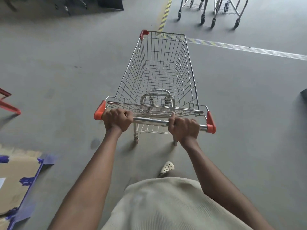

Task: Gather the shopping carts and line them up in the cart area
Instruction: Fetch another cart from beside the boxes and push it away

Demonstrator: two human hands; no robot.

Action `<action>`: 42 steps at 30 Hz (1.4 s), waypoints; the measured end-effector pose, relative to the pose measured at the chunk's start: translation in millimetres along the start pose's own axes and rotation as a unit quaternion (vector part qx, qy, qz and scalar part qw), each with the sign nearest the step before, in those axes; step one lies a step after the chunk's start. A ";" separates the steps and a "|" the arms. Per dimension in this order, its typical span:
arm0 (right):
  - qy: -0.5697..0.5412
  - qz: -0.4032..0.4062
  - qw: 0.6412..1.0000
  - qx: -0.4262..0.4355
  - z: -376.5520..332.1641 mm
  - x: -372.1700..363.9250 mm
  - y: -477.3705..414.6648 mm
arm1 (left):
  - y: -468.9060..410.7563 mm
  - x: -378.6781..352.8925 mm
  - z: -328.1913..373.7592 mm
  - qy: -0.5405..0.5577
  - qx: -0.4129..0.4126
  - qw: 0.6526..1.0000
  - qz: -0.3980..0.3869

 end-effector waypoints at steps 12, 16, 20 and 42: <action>-0.005 0.031 0.999 0.018 -83.9 -41.5 -239.7 | -247.3 -13.0 -19.6 0.026 0.028 0.998 0.054; -0.010 0.013 1.000 0.016 -127.8 -61.1 -323.8 | -350.6 -23.4 -37.1 0.018 0.017 0.999 0.044; -0.032 -0.018 0.999 0.019 -165.5 -73.4 -401.0 | -447.1 -34.1 -49.2 -0.007 0.005 1.000 -0.002; -0.134 -0.177 0.974 0.040 -350.3 -162.5 -755.4 | -904.2 -59.4 -119.5 -0.024 0.213 0.970 0.118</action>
Point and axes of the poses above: each hand's wrist, its own y-axis away from the middle knuckle, its own x-axis out of the back of the hand, z = x × y, the point moved 9 cm from there along -y, towards the middle knuckle, and after that the axes turned 5 degrees about -x, right-handed, at the moved point
